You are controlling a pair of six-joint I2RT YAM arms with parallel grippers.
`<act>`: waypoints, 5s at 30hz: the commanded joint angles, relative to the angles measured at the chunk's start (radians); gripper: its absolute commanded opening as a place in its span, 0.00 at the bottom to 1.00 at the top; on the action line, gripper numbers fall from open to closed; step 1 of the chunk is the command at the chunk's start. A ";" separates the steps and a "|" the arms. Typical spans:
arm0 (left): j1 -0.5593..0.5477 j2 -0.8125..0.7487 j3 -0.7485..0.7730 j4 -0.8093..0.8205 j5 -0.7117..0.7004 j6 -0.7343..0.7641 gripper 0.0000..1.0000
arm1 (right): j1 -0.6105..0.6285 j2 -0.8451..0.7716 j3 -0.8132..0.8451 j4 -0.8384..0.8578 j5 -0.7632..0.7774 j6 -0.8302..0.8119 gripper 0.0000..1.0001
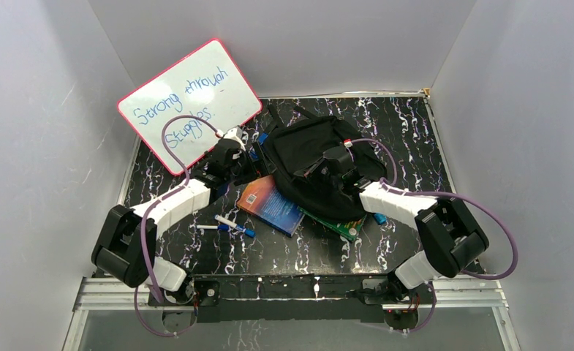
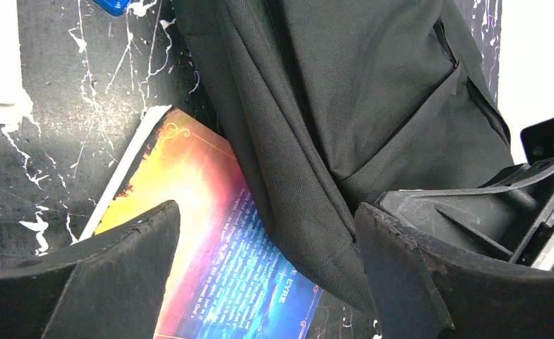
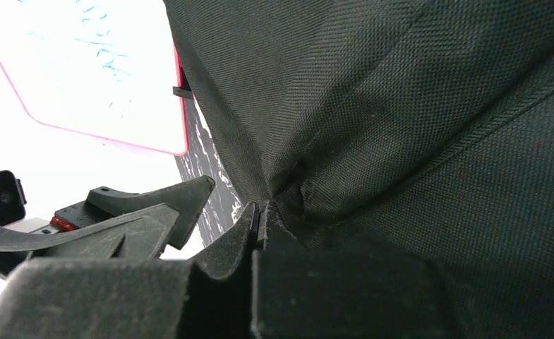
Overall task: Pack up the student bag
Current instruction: Unzip the student bag at the center of the board.
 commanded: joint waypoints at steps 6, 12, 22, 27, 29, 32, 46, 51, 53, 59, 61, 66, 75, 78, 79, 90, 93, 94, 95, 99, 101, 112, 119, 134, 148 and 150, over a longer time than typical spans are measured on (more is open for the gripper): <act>-0.006 0.030 0.013 0.022 0.079 -0.067 0.87 | 0.003 -0.078 -0.011 0.039 0.016 -0.088 0.00; -0.012 0.105 0.025 0.038 0.094 -0.150 0.82 | 0.003 -0.098 -0.024 0.065 0.009 -0.113 0.00; -0.018 0.160 0.090 0.068 0.094 -0.210 0.80 | 0.004 -0.099 -0.037 0.081 -0.011 -0.126 0.00; -0.022 0.148 0.088 0.084 0.088 -0.216 0.80 | 0.003 -0.095 -0.038 0.086 -0.018 -0.126 0.00; -0.024 0.162 0.089 0.091 0.094 -0.217 0.80 | 0.003 -0.092 -0.036 0.086 -0.022 -0.127 0.00; -0.028 0.197 0.103 0.093 0.114 -0.220 0.78 | 0.003 -0.092 -0.031 0.086 -0.027 -0.130 0.00; -0.030 0.294 0.123 0.165 0.160 -0.208 0.50 | 0.003 -0.150 -0.058 0.043 -0.007 -0.172 0.00; -0.030 0.292 0.131 0.156 0.150 -0.182 0.33 | 0.004 -0.230 -0.092 -0.024 0.026 -0.212 0.00; -0.030 0.289 0.133 0.154 0.143 -0.170 0.20 | 0.003 -0.272 -0.102 -0.061 0.044 -0.242 0.00; -0.023 0.295 0.146 0.137 0.116 -0.148 0.00 | 0.003 -0.402 -0.123 -0.172 0.082 -0.319 0.00; -0.019 0.300 0.150 0.134 0.114 -0.143 0.00 | 0.004 -0.446 -0.131 -0.207 0.103 -0.341 0.00; -0.009 0.306 0.161 0.121 0.102 -0.119 0.00 | 0.003 -0.558 -0.152 -0.383 0.192 -0.394 0.00; 0.019 0.305 0.171 0.116 0.115 -0.037 0.00 | 0.003 -0.703 -0.165 -0.688 0.466 -0.389 0.00; 0.029 0.299 0.166 0.120 0.126 -0.003 0.00 | 0.003 -0.687 -0.136 -0.783 0.568 -0.369 0.00; 0.032 0.298 0.168 0.115 0.125 0.007 0.00 | 0.003 -0.680 -0.124 -0.801 0.603 -0.367 0.00; 0.057 0.282 0.170 0.071 0.100 0.054 0.00 | -0.001 -0.583 -0.038 -0.927 0.852 -0.330 0.00; 0.060 0.273 0.171 0.052 0.089 0.062 0.00 | -0.003 -0.593 -0.009 -0.900 0.889 -0.373 0.00; 0.062 0.269 0.171 0.048 0.088 0.067 0.00 | -0.003 -0.608 -0.008 -0.841 0.882 -0.455 0.00; 0.062 0.266 0.170 0.044 0.088 0.070 0.00 | -0.003 -0.634 -0.020 -0.749 0.851 -0.556 0.00; 0.064 0.262 0.191 0.022 0.119 0.094 0.03 | -0.002 -0.815 -0.154 -0.349 0.606 -0.861 0.00; 0.064 0.258 0.217 -0.010 0.161 0.104 0.28 | -0.002 -0.881 -0.211 -0.207 0.470 -0.936 0.00; 0.061 0.050 0.173 0.114 0.393 0.261 0.61 | -0.003 -0.787 -0.175 -0.137 0.134 -0.999 0.00; -0.047 0.002 0.066 0.299 0.527 0.565 0.60 | -0.003 -0.773 -0.165 -0.139 0.097 -0.966 0.00; -0.312 -0.017 0.025 0.210 0.690 1.294 0.54 | -0.003 -0.867 -0.207 -0.249 0.163 -0.827 0.00; -0.371 0.100 0.099 0.198 0.575 1.400 0.51 | -0.002 -0.880 -0.207 -0.264 0.154 -0.825 0.00; -0.371 0.108 0.099 0.220 0.560 1.392 0.51 | -0.002 -0.882 -0.206 -0.268 0.153 -0.826 0.00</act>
